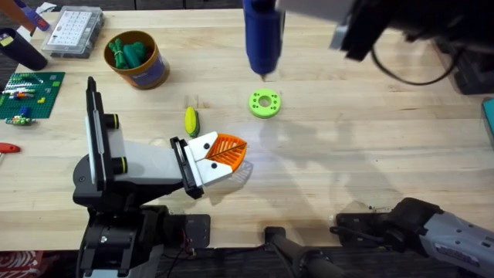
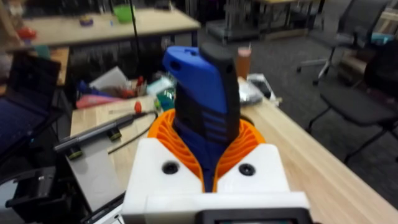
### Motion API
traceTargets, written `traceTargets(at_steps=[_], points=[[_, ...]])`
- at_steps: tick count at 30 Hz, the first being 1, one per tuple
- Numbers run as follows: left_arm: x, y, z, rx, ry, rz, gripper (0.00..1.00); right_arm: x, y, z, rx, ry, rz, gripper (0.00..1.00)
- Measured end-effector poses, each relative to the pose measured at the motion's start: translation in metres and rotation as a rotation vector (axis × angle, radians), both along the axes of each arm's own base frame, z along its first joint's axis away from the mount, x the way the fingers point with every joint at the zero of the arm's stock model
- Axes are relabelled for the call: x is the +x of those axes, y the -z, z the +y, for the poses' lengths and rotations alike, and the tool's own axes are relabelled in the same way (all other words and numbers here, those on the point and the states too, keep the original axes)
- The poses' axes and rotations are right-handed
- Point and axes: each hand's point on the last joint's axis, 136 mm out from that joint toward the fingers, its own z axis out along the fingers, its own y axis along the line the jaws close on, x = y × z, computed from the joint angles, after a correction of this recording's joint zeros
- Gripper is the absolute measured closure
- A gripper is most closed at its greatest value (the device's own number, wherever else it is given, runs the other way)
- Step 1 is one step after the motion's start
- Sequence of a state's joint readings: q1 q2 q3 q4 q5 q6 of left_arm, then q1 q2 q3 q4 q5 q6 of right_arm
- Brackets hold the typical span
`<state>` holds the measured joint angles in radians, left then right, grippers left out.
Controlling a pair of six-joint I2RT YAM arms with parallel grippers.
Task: Pick up the gripper from the table and insert it into the empty holder that is missing its gripper. Then pick up a screw, insert it into the mounting hole, and use the screwdriver to tighten it. Finally, clean up the table by picking up the vegetable and placing it into the bucket.
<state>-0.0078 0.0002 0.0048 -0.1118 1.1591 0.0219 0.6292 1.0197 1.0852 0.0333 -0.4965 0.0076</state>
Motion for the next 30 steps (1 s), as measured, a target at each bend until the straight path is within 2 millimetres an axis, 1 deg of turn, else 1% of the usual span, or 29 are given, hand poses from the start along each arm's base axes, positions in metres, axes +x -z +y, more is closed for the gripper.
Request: traceTargets(at_steps=[3, 5, 8, 13, 15, 16, 20, 23, 26, 28, 30], points=[[0.000, 0.000, 0.000, 0.000, 0.000, 0.001, 0.982, 0.003, 0.013, 0.001, -0.016, 0.003, 0.021, 0.956], [0.000, 0.000, 0.000, 0.000, 0.000, 0.001, 0.982, 0.004, 0.015, 0.002, -0.019, 0.003, 0.026, 0.957], [0.000, 0.000, 0.000, 0.000, 0.000, 0.001, 0.982, 0.005, 0.012, 0.002, -0.009, 0.003, 0.012, 0.957], [0.000, 0.000, 0.000, 0.000, 0.000, 0.001, 0.982, 0.002, -0.002, 0.000, 0.011, 0.005, -0.015, 0.955], [0.000, 0.000, 0.000, 0.000, 0.000, 0.001, 0.982, 0.001, -0.013, -0.003, 0.013, 0.006, -0.019, 0.955], [0.000, 0.000, 0.000, 0.000, 0.000, 0.001, 0.982, 0.000, -0.022, -0.004, 0.021, 0.001, -0.030, 0.956], [0.000, 0.000, 0.000, 0.000, 0.000, 0.001, 0.982, -0.008, -0.073, -0.010, 0.073, -0.063, -0.126, 0.957], [0.000, 0.000, 0.000, 0.000, 0.000, 0.001, 0.982, -0.014, -0.099, -0.008, 0.113, -0.124, -0.189, 0.958], [0.000, 0.000, 0.000, 0.000, 0.000, 0.001, 0.982, -0.015, -0.108, 0.003, 0.149, -0.216, -0.241, 0.955], [0.000, 0.000, 0.000, 0.000, 0.000, 0.001, 0.982, -0.011, -0.107, 0.014, 0.168, -0.283, -0.265, 0.956], [0.000, 0.000, 0.000, 0.000, 0.000, 0.001, 0.982, -0.005, -0.101, 0.024, 0.182, -0.341, -0.253, 0.957]])
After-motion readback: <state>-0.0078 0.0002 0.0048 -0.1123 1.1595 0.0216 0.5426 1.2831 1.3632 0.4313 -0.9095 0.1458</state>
